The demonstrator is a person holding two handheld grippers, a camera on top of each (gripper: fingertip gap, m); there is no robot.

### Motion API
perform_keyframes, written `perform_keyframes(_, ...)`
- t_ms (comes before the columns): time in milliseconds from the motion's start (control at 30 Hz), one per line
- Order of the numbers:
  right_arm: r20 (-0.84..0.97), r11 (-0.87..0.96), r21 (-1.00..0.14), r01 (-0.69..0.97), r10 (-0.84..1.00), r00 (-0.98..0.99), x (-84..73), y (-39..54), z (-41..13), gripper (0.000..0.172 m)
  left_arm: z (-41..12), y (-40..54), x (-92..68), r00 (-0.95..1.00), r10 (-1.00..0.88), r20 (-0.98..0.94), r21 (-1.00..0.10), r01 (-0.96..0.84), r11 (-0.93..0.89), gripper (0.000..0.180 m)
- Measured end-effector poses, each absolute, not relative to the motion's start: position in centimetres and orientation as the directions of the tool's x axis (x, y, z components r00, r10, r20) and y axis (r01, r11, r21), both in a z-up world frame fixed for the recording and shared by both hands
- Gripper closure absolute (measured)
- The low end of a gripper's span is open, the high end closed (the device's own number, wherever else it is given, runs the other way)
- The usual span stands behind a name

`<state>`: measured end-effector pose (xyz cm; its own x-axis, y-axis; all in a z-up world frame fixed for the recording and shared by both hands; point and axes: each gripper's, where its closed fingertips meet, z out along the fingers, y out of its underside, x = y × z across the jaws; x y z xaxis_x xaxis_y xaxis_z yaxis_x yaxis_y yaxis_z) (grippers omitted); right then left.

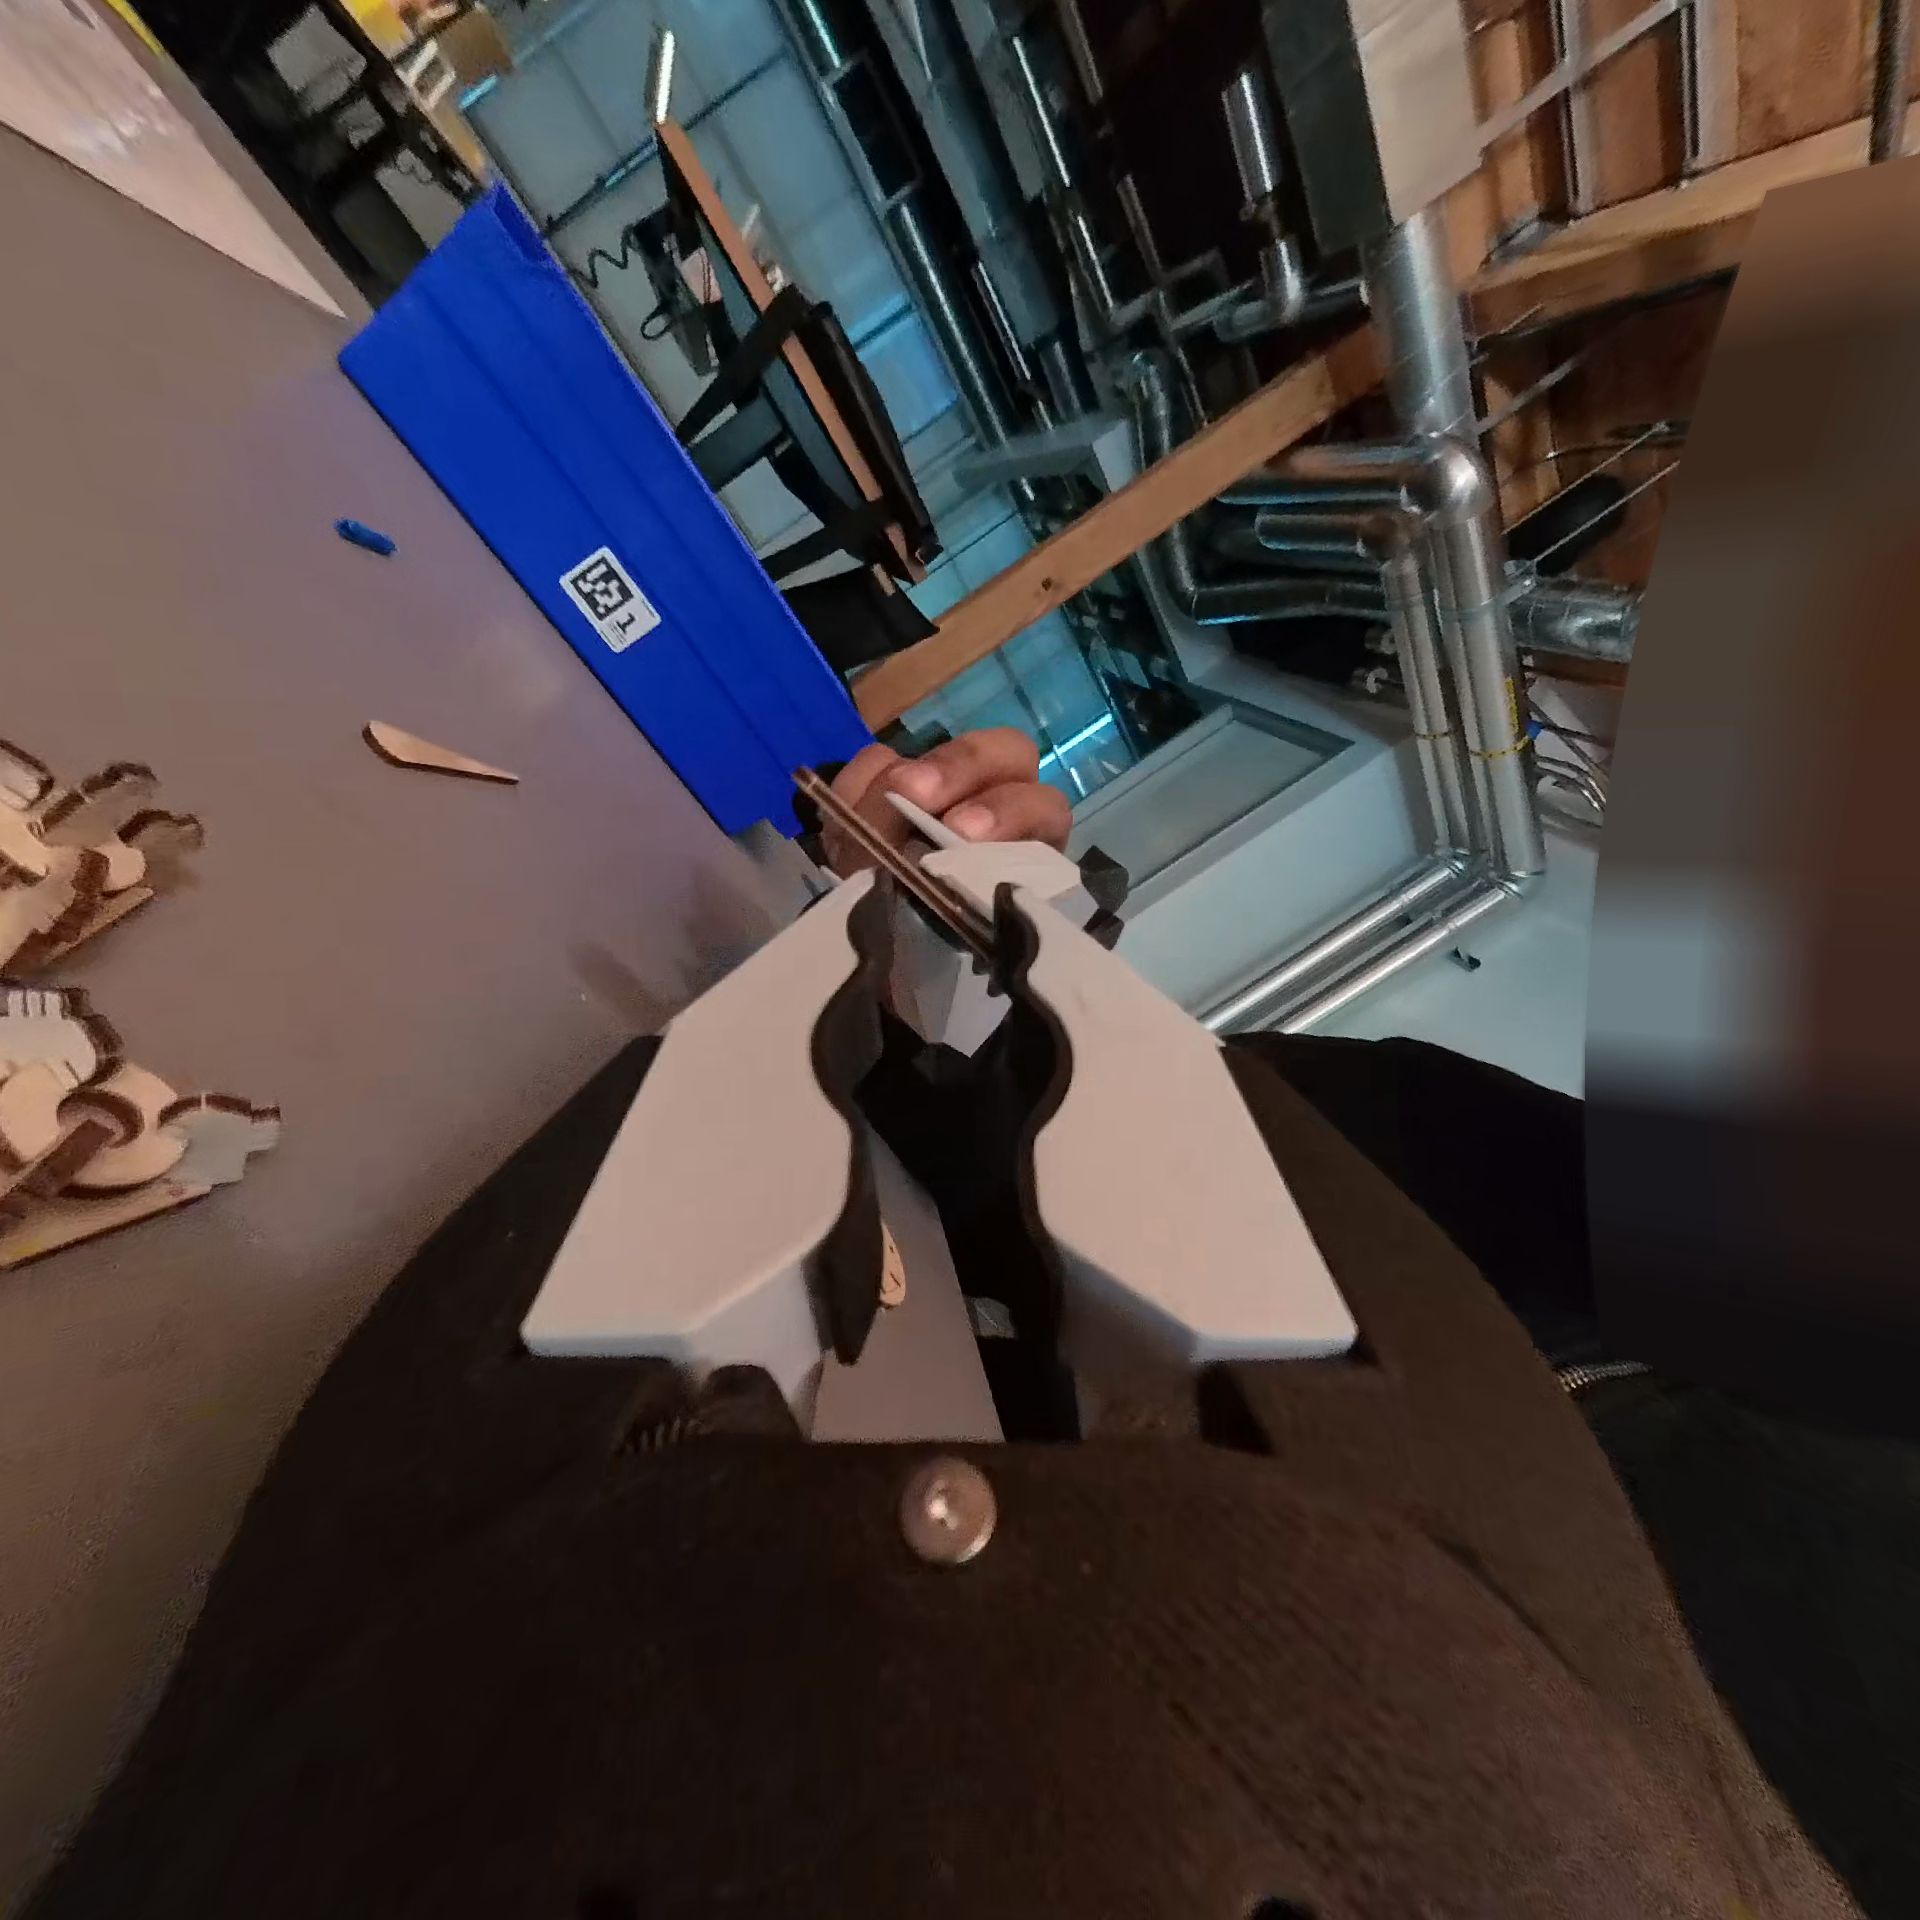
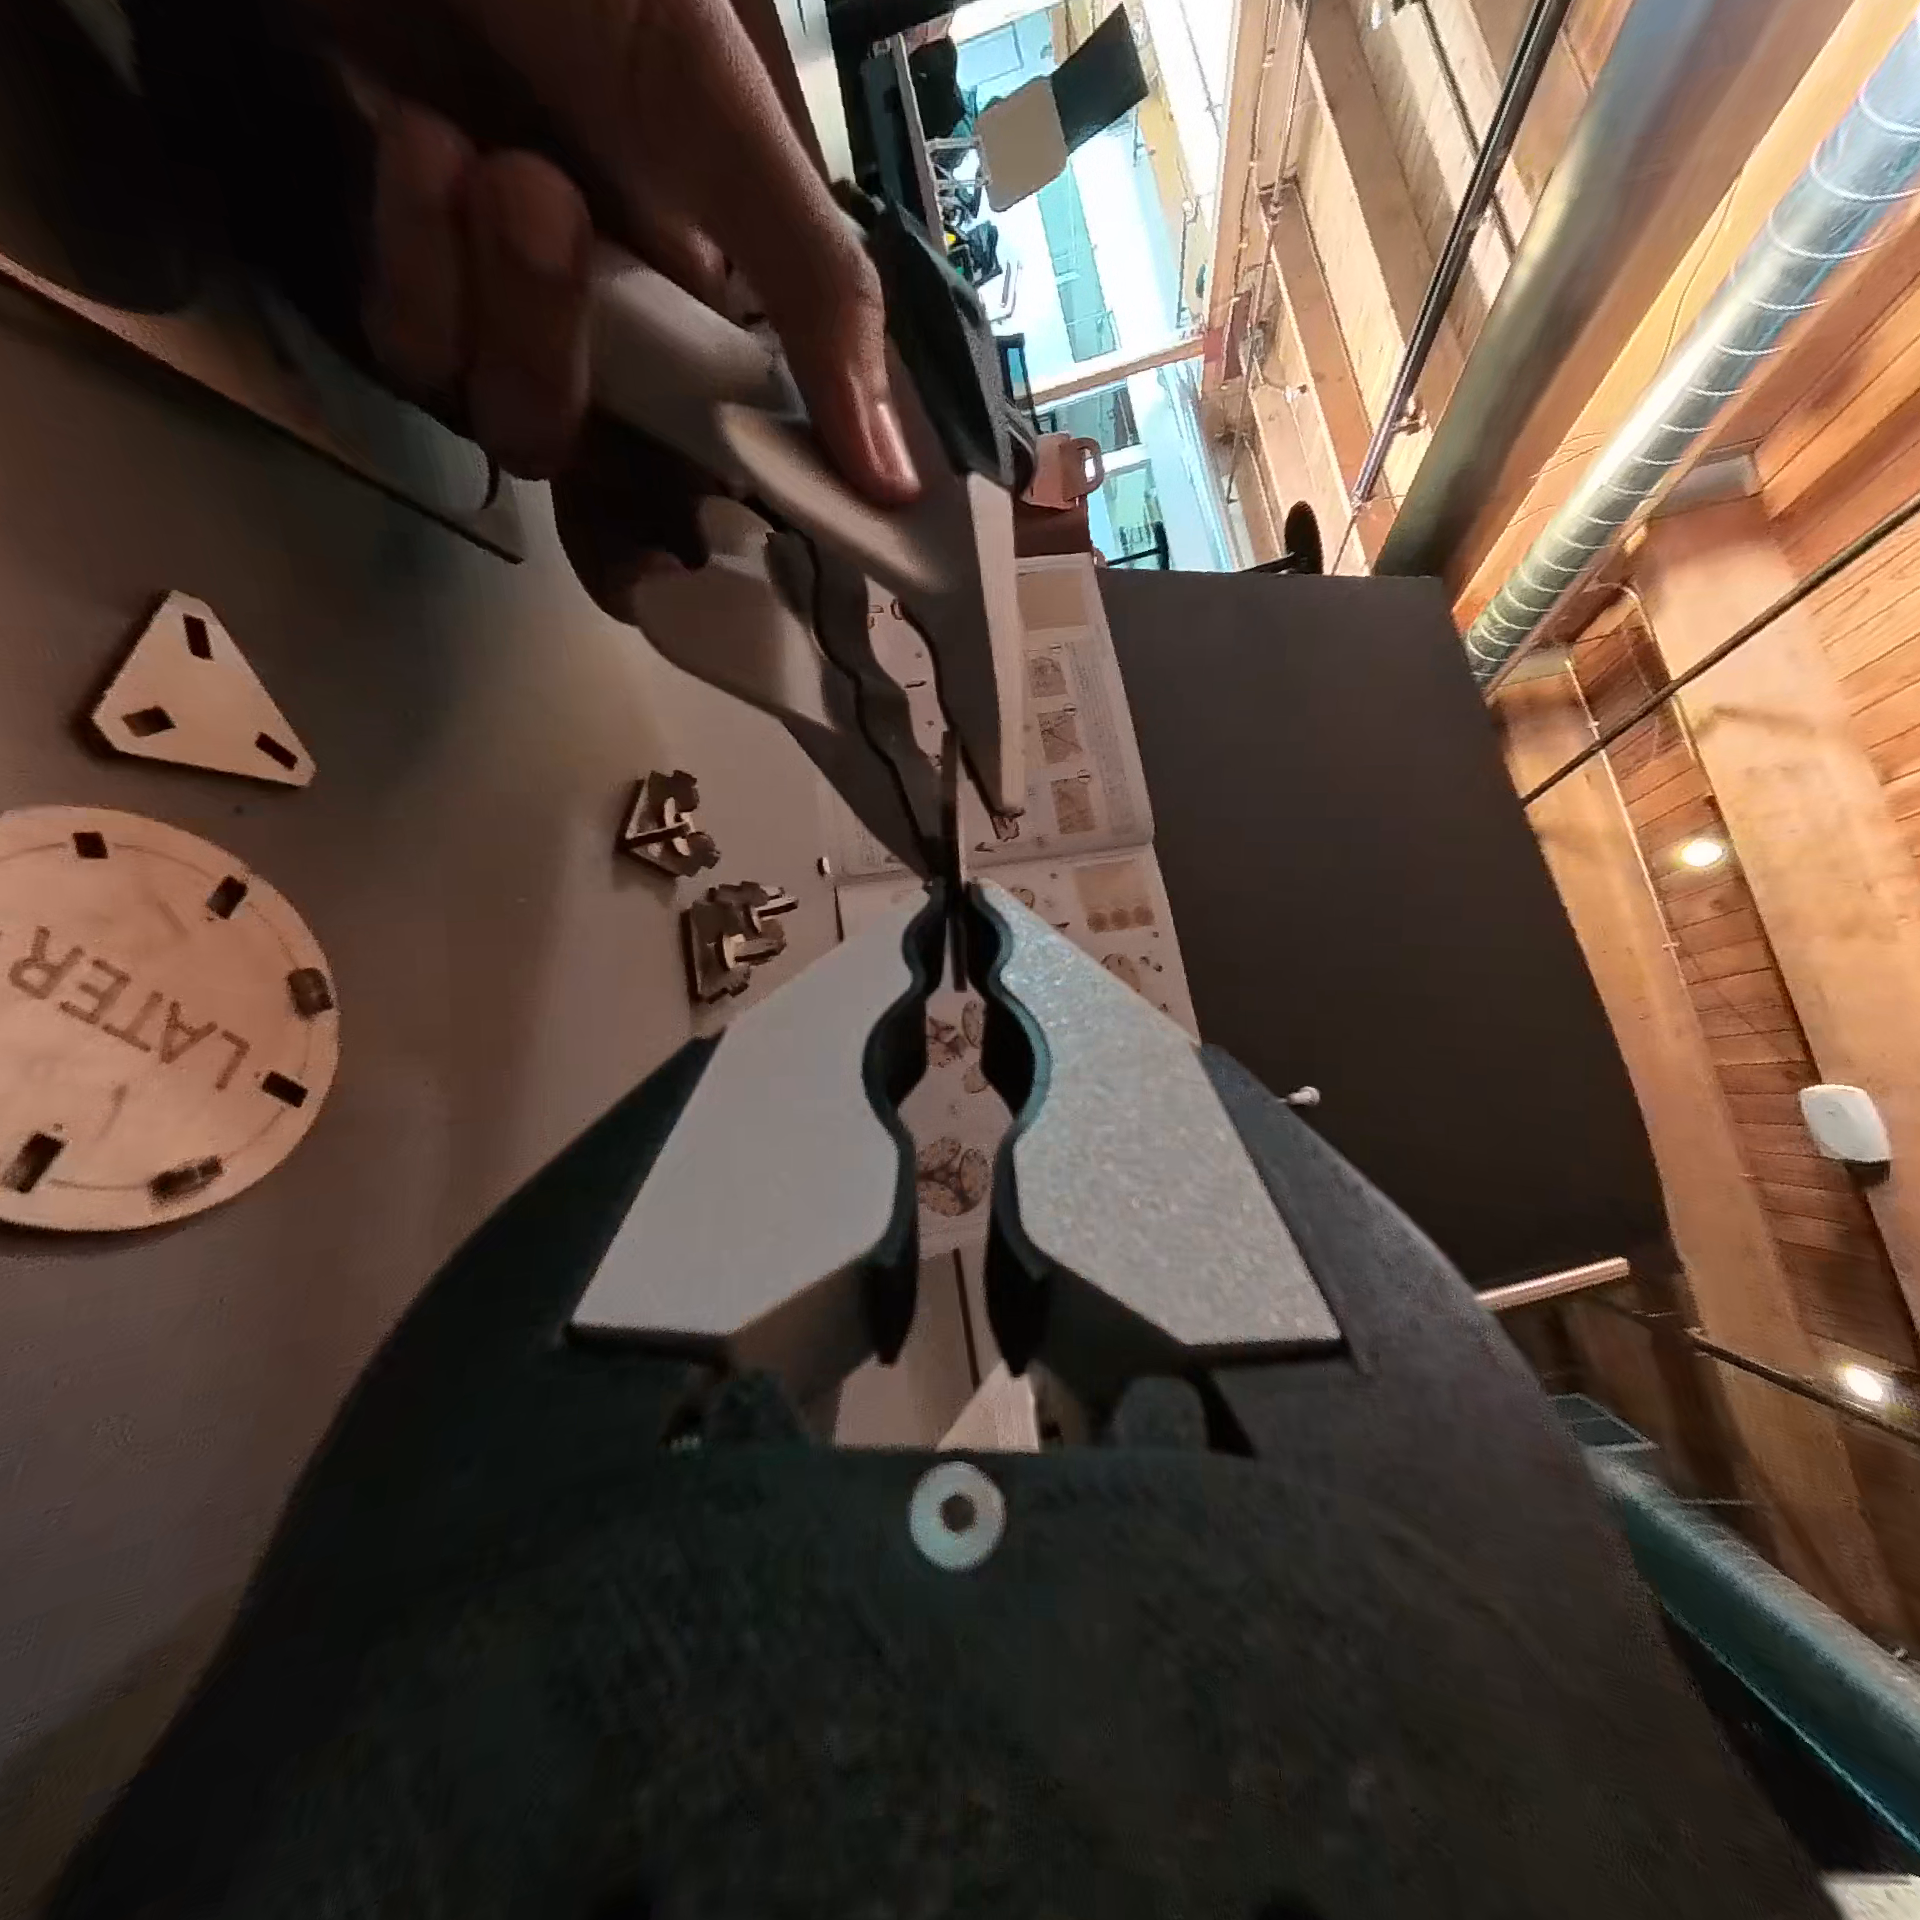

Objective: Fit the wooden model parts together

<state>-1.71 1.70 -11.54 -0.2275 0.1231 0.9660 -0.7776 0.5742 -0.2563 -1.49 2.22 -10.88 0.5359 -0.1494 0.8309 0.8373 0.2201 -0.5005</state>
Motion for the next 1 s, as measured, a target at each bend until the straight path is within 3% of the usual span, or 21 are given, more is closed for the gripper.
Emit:
perform_keyframes(167,0.953,0.546,-0.302,-0.782,0.154,-0.260,-1.7,2.3,-11.1,0.159,-11.1,2.4,-1.3,0.559,-0.109,0.822,-0.534,0.823,0.194,0.180)
perform_keyframes(300,0.875,0.556,-0.481,-0.678,0.253,-0.413,-3.8,4.3,-11.1,0.146,-10.9,1.4,-2.1,0.568,-0.080,0.819,-0.537,0.808,0.241,0.180)
perform_keyframes(433,0.650,0.601,-0.727,-0.331,0.450,-0.612,-8.9,9.0,-12.9,0.138,-11.0,0.7,-2.9,0.575,-0.047,0.817,-0.544,0.795,0.269,0.180)
perform_keyframes(533,0.488,0.655,-0.755,-0.021,0.540,-0.686,-11.4,12.4,-16.7,0.131,-11.2,0.9,-2.8,0.578,-0.041,0.815,-0.550,0.794,0.260,0.180)
perform_keyframes(700,0.248,0.488,-0.865,0.113,0.612,-0.751,-11.3,12.4,-16.7,0.141,-11.4,1.3,-2.5,0.574,-0.043,0.818,-0.549,0.801,0.240,0.180)
perform_keyframes(800,0.133,0.492,-0.849,0.195,0.555,-0.821,-9.9,11.3,-18.1,0.158,-11.7,1.4,-2.5,0.575,-0.025,0.818,-0.555,0.799,0.230,0.180)
perform_keyframes(933,0.131,0.587,-0.765,0.263,0.542,-0.830,-9.9,11.3,-20.8,0.143,-11.9,1.6,-2.4,0.580,-0.007,0.814,-0.565,0.795,0.219,0.180)
perform_keyframes(1000,0.128,0.604,-0.752,0.264,0.527,-0.841,-9.8,10.9,-21.2,0.147,-12.1,1.7,-2.4,0.583,0.000,0.813,-0.569,0.794,0.214,0.180)
